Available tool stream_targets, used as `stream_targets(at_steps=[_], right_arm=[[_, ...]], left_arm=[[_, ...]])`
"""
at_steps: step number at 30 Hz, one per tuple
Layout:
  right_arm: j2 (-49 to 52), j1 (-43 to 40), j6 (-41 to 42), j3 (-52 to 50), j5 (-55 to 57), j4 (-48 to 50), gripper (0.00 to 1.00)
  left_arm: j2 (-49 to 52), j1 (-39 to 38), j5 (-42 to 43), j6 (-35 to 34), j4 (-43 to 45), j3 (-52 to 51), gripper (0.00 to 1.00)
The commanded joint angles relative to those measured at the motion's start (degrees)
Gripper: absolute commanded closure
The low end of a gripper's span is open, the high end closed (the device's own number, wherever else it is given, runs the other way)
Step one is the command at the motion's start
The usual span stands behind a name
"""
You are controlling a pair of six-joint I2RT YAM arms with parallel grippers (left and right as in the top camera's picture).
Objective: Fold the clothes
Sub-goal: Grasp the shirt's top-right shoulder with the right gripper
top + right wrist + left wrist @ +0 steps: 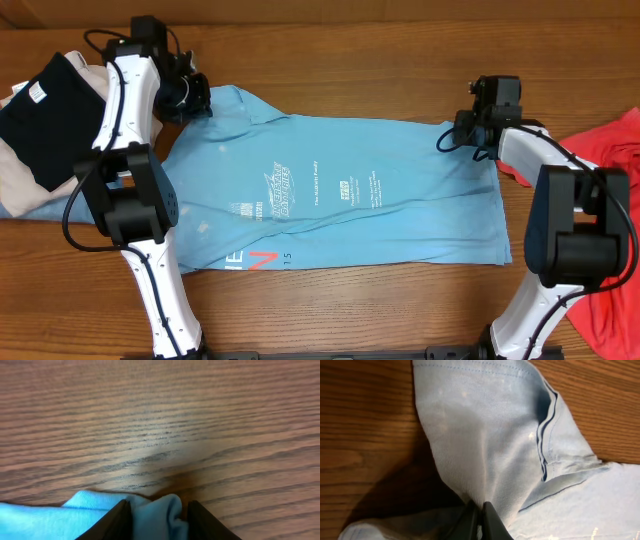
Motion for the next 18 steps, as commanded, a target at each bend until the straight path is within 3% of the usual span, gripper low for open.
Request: stream_targets(at_steps=[1, 6, 18], right_arm=[[-2.58, -0.44, -0.02, 1.16, 0.70, -0.81, 0.59], [-2.58, -0.44, -0.02, 1.16, 0.72, -0.44, 0.48], [-0.55, -0.44, 0.00, 1.14, 0.72, 2.91, 0.52]], left_arm=[[-1.57, 0.26, 0.92, 1.31, -0.81, 0.81, 0.96], [-1.57, 0.26, 0.81, 1.33, -0.63, 0.79, 0.96], [-1.55, 0.22, 0.76, 1.31, 0.02, 0.79, 0.96]])
